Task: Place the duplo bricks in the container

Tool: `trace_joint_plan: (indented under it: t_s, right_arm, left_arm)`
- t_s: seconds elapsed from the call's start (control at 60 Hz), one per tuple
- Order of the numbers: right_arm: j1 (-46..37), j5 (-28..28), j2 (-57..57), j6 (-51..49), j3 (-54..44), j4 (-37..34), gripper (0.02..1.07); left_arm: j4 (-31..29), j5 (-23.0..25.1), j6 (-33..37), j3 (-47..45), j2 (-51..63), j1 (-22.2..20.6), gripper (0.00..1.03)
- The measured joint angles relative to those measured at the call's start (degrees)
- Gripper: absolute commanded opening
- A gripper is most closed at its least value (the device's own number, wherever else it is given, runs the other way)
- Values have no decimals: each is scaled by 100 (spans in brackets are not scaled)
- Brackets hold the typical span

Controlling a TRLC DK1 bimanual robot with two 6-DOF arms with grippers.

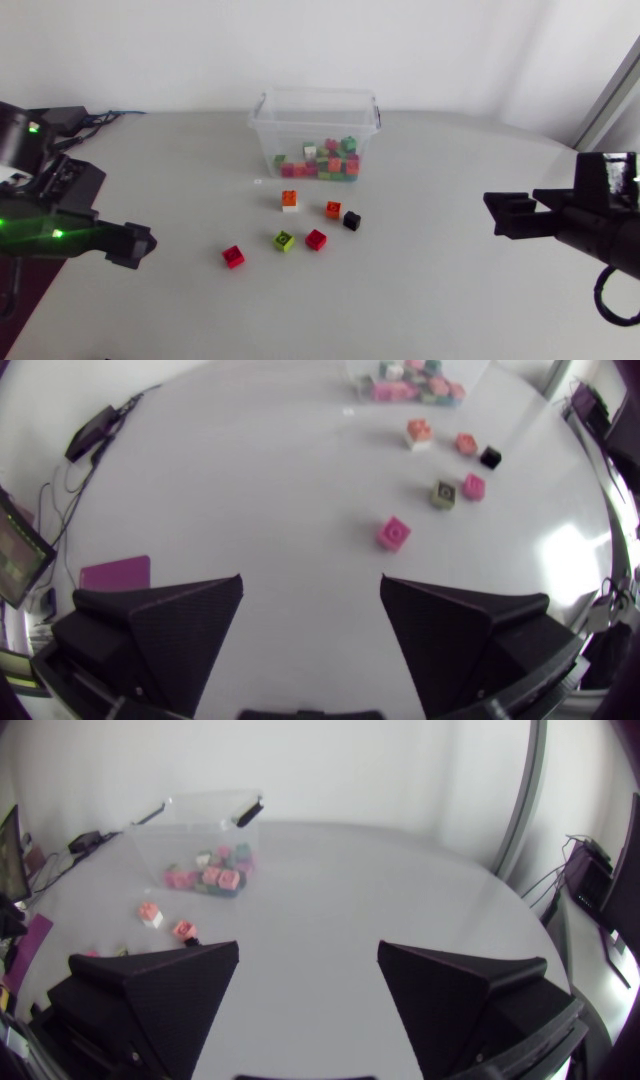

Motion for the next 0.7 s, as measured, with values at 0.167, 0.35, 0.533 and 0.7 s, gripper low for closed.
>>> trace_joint_plan:
  t_s: [0.167,0.35,0.533,0.7]
  right_arm:
    - [7,-2,809,-188,603,-962,102]
    - [142,-157,1222,-313,953,-1517,102]
    - [354,-216,1272,-376,988,-1613,102]
    - [372,-216,1379,-376,1071,-1602,102]
  left_arm:
    - [-1130,-192,308,330,887,-188,95]
    - [-1851,-837,496,306,2031,-177,91]
    - [-2197,-1154,564,109,2835,-31,91]
    - [-2302,-1154,562,96,3425,-223,87]
